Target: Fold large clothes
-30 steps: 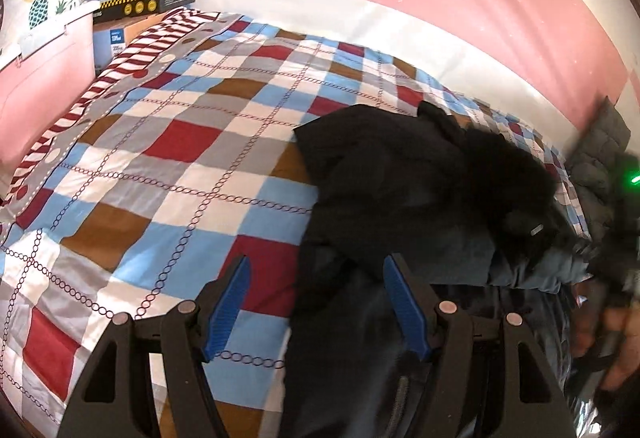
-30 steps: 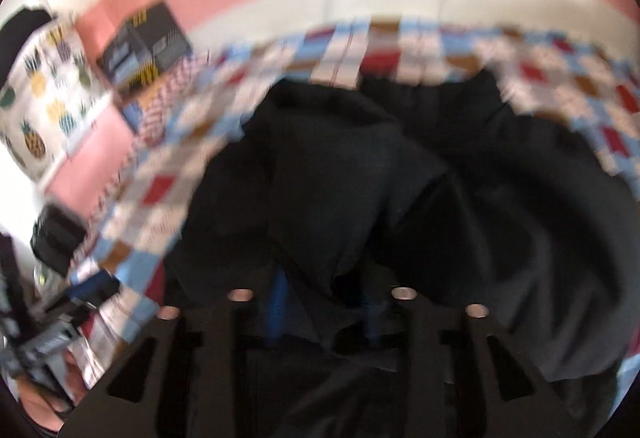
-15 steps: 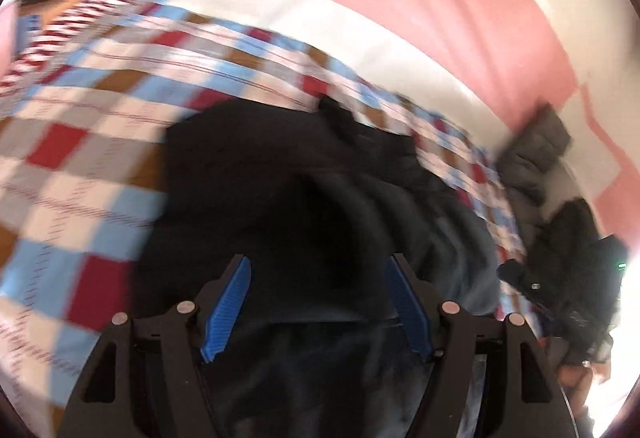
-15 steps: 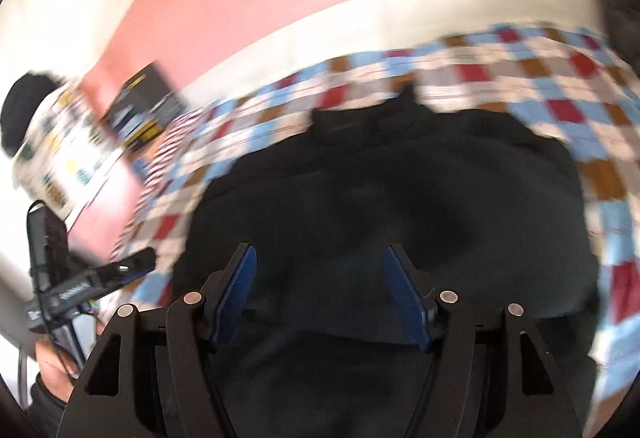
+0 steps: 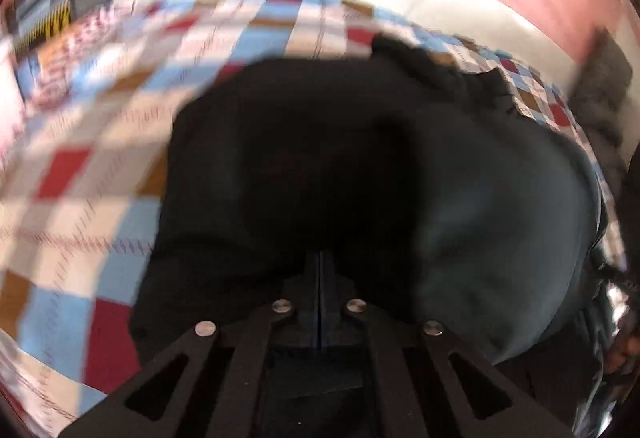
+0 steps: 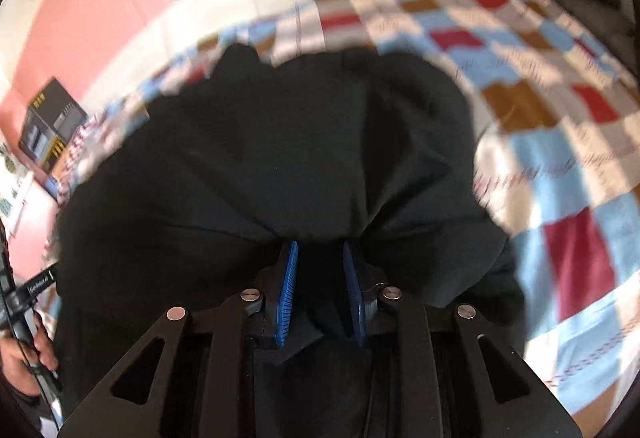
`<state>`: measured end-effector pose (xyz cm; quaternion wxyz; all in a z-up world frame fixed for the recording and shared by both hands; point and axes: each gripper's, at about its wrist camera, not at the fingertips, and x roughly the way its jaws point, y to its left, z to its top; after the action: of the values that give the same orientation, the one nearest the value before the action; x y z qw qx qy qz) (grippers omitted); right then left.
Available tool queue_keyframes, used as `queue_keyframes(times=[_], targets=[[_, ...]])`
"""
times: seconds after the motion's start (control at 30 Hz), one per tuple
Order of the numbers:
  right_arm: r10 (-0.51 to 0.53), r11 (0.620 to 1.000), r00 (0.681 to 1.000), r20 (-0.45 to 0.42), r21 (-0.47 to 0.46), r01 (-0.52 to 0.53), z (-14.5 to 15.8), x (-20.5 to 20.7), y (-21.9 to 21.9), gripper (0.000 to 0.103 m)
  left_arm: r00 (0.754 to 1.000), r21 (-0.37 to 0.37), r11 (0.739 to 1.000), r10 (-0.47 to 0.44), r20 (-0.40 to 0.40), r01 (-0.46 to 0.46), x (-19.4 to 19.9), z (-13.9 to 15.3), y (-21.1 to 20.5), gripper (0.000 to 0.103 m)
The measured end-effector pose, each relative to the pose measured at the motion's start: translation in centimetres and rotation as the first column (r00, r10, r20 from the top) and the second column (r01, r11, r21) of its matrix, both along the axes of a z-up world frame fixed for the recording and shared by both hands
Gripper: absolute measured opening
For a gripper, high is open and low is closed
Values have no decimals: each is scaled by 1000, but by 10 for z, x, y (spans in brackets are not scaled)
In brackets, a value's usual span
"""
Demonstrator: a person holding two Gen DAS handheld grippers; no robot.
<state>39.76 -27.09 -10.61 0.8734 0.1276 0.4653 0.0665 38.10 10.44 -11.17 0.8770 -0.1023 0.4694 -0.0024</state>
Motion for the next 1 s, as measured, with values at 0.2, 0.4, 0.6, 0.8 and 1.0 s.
queue_keyframes(times=[0.2,0.4,0.6,0.8,1.0], targets=[[69,997,998,7,-33,-69,23,-14,4,25,989,-32,999,37,145,-33,-33,59,-2,0],[-14,1000,987,160,-16,17,62,-9,-37,25,963,27,993,-118,243,115,-20,94,-54,13],[-31,999,997,65,-42,34,31,39,-53,25,989,51,993,-110,95,105,35,18,-60,17],[4,990,1000,13,-141,-2,0,48,-39,23,987,116,988,-119,107,107,43,12,-69,16],[18,997,994,107,-74,-10,48,-12,-42,24,978,139,985,-127,166,105,-11,49,-55,17]])
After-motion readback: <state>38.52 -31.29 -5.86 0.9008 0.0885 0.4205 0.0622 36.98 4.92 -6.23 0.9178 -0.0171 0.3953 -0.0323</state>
